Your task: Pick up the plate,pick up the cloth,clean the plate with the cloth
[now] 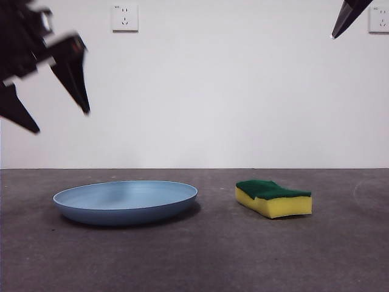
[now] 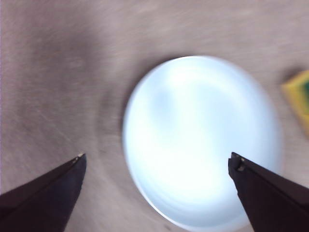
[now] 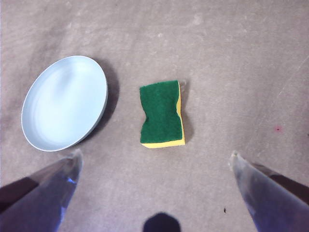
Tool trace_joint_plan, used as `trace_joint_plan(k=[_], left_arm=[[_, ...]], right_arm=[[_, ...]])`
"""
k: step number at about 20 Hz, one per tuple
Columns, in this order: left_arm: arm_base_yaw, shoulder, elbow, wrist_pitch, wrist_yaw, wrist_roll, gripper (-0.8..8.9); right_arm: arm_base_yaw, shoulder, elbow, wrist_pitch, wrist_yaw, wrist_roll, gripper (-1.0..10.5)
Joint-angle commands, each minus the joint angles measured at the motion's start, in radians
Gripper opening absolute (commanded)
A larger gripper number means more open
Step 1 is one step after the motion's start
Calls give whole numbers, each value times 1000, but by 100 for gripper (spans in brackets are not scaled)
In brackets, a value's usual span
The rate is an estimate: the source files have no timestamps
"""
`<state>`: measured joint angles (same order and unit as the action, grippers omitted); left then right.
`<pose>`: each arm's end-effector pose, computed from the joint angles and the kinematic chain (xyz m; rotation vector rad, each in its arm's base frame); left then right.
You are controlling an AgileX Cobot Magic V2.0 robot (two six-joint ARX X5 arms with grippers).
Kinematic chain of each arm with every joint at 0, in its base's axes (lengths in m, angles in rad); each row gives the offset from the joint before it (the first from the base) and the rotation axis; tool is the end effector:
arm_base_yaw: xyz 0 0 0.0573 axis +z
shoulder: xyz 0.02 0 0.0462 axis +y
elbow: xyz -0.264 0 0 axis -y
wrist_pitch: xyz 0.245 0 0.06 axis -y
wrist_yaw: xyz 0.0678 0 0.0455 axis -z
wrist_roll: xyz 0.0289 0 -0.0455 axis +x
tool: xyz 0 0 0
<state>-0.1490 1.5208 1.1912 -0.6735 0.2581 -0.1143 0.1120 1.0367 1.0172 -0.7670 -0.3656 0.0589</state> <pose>0.3050 -0.0532 0.2639 -0.1581 1.0287 -0.3143 0.1963 0.0325 0.3188 0.1552 0.8008 0.4294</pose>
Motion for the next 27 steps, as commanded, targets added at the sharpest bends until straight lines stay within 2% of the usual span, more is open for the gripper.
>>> trace_joint_plan(k=[1, 7, 12, 13, 14, 16, 19, 27], left_arm=[[-20, 98, 9, 21, -41, 14, 494], [-48, 314, 8, 84, -77, 10, 494], [-84, 385, 8, 112, -106, 3, 491], [-90, 385, 8, 113, -125, 3, 422], [-97, 385, 8, 116, -141, 6, 304], [-104, 385, 8, 117, -153, 12, 127], [-108, 385, 8, 120, -152, 14, -14], [-108, 328, 8, 101, -148, 23, -9]], right_arm=[[1, -1, 2, 2, 0, -5, 536], [1, -1, 2, 2, 1, -5, 536], [1, -1, 2, 3, 1, -4, 536], [1, -1, 2, 3, 1, -4, 536], [0, -1, 2, 3, 2, -4, 536], [0, -1, 2, 3, 2, -4, 536], [0, -1, 2, 3, 2, 1, 536], [0, -1, 2, 3, 2, 4, 536]])
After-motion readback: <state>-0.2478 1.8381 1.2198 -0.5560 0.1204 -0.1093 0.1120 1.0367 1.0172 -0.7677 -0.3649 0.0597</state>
